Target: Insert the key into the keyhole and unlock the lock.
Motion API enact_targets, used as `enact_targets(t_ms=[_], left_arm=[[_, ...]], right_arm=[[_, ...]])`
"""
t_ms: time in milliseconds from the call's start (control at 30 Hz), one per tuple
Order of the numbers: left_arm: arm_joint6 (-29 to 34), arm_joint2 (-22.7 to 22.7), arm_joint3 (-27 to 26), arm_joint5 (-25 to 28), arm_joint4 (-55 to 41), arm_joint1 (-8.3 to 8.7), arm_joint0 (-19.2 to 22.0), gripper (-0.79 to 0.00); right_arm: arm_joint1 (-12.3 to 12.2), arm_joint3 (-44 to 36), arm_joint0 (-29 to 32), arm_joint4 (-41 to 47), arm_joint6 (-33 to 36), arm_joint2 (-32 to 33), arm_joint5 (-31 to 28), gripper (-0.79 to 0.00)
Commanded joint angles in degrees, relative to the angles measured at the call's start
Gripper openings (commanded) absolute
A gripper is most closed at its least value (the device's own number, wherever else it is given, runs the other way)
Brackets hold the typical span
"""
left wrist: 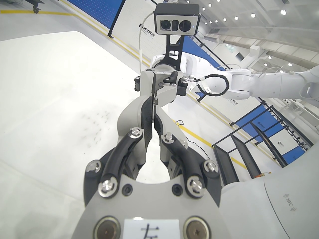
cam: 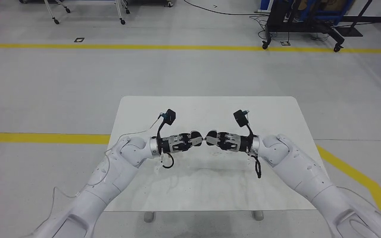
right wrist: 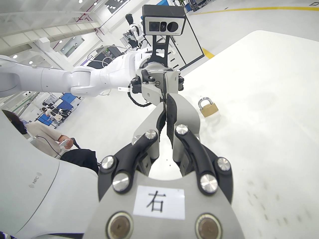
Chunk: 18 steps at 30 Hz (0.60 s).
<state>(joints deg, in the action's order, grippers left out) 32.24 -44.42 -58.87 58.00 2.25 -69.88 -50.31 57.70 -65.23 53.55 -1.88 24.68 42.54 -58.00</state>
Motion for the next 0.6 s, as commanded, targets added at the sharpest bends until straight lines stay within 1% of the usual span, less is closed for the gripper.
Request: enact_targets(t_ms=[0,233,267,300,433,567], left_arm=[[-0.1,0.0,0.1,0.0,0.1,0.01,0.1,-0.785],[-1.0,-0.1,0.5,0.0,0.4,0.01,0.2,-0.785],[-1.0,-0.1,0.5,0.0,0.4,0.01,0.2,-0.511],[-1.4,-0.1,0.8,0.0,0.1,0.00,0.1,0.000],[-2.3,-0.5,1.5,0.0,0.1,-0.01,0.2,0.000],[-4.3,-2.0,2.8,0.0,1.8,0.33,0.3,0.000]], right_arm=[[0.1,0.1,0.0,0.1,0.3,0.1,0.0,-0.785],[0.3,0.3,0.1,0.0,0.9,0.6,0.0,-0.785],[0.3,0.3,0.1,-0.1,0.9,0.7,0.0,-0.785],[0.3,0.3,0.2,-0.1,0.9,0.9,0.0,-0.785],[0.4,0.4,0.6,-0.5,0.6,1.5,0.0,-0.785],[0.3,0.9,0.9,-1.0,-0.2,2.4,0.0,-0.785]])
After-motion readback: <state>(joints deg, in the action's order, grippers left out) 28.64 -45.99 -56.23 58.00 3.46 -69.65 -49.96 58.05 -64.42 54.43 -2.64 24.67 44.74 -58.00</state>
